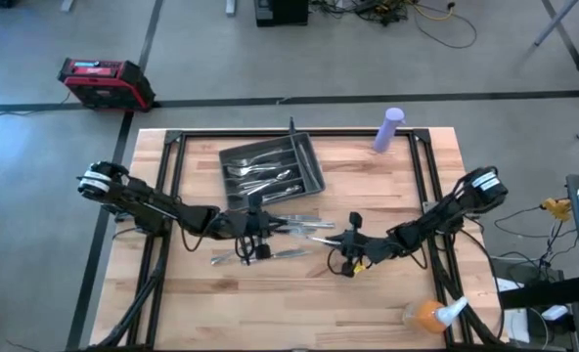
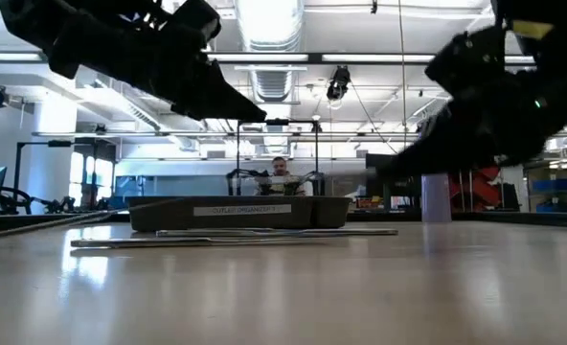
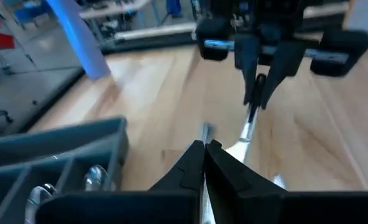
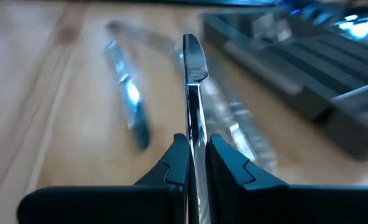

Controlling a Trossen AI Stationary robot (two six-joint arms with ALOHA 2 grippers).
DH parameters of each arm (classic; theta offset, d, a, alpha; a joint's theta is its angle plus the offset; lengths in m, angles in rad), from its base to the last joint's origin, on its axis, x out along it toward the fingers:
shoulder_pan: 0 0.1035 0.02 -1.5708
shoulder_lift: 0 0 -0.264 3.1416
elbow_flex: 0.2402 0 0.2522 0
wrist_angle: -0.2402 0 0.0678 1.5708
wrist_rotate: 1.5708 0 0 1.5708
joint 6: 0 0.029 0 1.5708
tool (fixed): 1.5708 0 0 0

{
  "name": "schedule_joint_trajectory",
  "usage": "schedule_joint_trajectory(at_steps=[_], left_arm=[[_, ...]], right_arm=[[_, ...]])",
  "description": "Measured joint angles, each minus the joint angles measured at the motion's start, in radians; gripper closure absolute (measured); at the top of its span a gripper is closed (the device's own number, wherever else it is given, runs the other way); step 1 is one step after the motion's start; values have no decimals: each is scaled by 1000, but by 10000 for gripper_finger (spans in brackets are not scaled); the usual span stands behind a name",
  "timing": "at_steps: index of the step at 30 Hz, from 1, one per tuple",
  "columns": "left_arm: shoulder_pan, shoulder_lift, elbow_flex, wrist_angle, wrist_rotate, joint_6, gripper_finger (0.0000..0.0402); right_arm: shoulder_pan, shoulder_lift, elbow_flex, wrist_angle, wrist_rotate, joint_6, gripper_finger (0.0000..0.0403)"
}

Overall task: Sort silverware
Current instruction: Put the knife into the right compartment of the silverware tray

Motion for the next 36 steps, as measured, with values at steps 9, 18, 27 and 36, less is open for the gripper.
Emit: schedule_joint_trajectory(at_steps=[9,18,27,36], left_arm=[[-3,-221,-6,-84,-55,38,402],[-4,-256,-19,-83,-281,27,402],[-8,-259,-24,-99,-287,6,402],[-12,-261,-53,-116,-286,-40,402]], right_arm=[[-30,-108,106,-313,328,77,382],[-289,11,412,-816,452,500,382],[-431,210,613,-919,260,622,382],[-497,346,778,-1093,289,721,356]])
